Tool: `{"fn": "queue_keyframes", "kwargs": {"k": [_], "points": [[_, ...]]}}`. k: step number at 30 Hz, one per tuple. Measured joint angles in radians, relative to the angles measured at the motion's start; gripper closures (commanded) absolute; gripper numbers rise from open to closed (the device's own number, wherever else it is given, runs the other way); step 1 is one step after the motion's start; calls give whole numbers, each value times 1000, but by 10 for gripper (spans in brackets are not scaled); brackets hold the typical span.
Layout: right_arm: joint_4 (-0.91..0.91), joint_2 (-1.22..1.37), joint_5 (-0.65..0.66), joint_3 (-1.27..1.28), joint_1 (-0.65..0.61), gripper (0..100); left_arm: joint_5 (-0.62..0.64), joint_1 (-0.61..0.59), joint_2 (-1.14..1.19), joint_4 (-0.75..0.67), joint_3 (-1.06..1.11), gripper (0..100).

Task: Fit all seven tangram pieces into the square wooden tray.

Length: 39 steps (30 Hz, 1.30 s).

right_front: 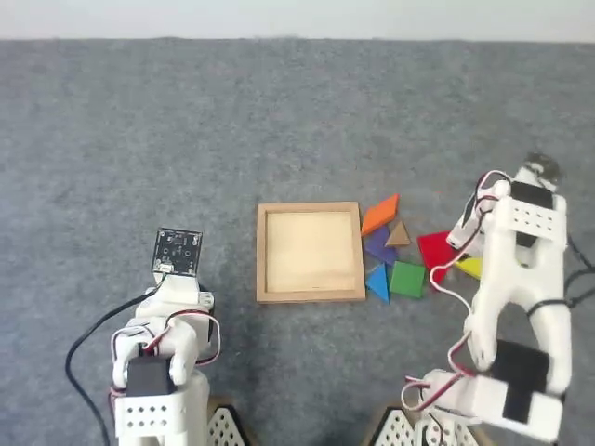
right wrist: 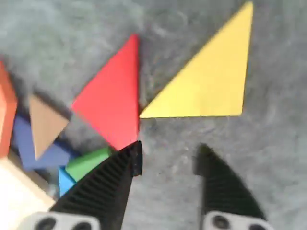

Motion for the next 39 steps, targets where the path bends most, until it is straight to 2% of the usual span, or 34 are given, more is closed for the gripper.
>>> {"fn": "queue_keyframes", "kwargs": {"k": [2, 5, 14, 22, 26, 30, 33, 39], "points": [[-15, 51, -77, 0, -14, 590, 0, 0, 0, 0, 0, 979], [-26, 121, -163, -6, -26, 597, 0, 0, 0, 0, 0, 979], [15, 140, -210, -150, 100, 690, 0, 0, 0, 0, 0, 979], [-18, 150, -379, -152, 103, 689, 0, 0, 0, 0, 0, 979], [-38, 218, -400, -153, 107, 689, 0, 0, 0, 0, 0, 979], [-103, 295, -400, -152, 164, 689, 0, 0, 0, 0, 0, 979], [-138, 301, -400, -153, 204, 689, 0, 0, 0, 0, 0, 979], [-173, 308, -405, -157, 207, 690, 0, 0, 0, 0, 0, 979]]}}
